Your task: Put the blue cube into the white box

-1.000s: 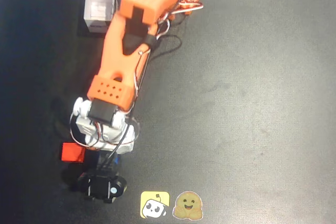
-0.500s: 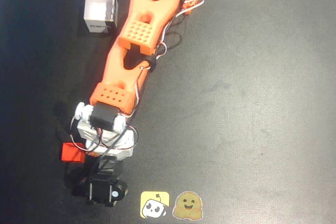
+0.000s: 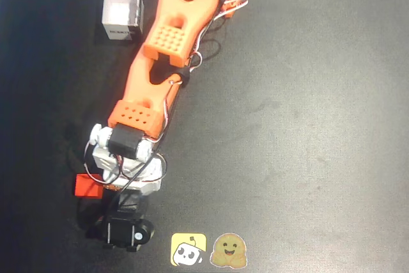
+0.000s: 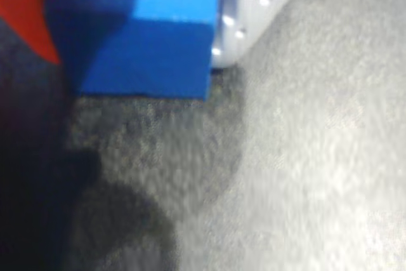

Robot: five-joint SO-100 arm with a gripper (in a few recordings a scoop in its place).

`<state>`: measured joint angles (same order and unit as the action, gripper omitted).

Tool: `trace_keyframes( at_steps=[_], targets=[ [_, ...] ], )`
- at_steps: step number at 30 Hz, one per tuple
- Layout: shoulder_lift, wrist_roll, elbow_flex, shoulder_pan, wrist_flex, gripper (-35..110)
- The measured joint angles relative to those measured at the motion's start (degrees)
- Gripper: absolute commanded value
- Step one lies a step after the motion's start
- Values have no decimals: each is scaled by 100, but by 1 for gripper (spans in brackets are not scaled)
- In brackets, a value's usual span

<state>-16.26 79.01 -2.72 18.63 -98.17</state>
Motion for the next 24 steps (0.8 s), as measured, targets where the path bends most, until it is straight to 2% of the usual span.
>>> trace_keyframes(
  at_steps=[24],
  targets=[
    [-4632, -466, 4412, 686, 0, 0]
  ],
)
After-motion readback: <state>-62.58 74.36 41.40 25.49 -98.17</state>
